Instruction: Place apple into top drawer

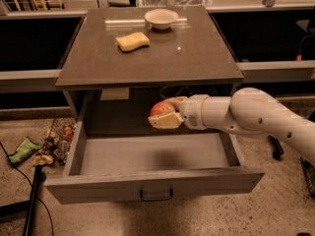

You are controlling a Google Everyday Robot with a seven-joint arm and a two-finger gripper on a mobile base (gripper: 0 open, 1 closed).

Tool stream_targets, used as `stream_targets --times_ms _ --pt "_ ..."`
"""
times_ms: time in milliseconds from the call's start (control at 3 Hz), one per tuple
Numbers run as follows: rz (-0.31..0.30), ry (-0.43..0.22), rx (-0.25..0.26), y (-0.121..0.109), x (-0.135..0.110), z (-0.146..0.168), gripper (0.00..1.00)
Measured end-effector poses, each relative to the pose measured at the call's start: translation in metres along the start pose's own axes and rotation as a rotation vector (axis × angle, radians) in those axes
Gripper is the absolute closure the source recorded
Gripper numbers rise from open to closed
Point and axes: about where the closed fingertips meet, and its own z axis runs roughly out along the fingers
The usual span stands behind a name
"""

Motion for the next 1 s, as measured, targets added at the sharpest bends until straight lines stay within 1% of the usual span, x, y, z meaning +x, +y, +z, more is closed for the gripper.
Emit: stream_targets --times_ms 333,667,1000 --pt "0.024 0.026 0.047 -0.027 0.023 0.016 1.00" --pt "0.024 0.026 0.047 -0.027 0.023 0.016 1.00" --pt "0.037 0.064 0.079 -0.032 0.043 0.027 1.00"
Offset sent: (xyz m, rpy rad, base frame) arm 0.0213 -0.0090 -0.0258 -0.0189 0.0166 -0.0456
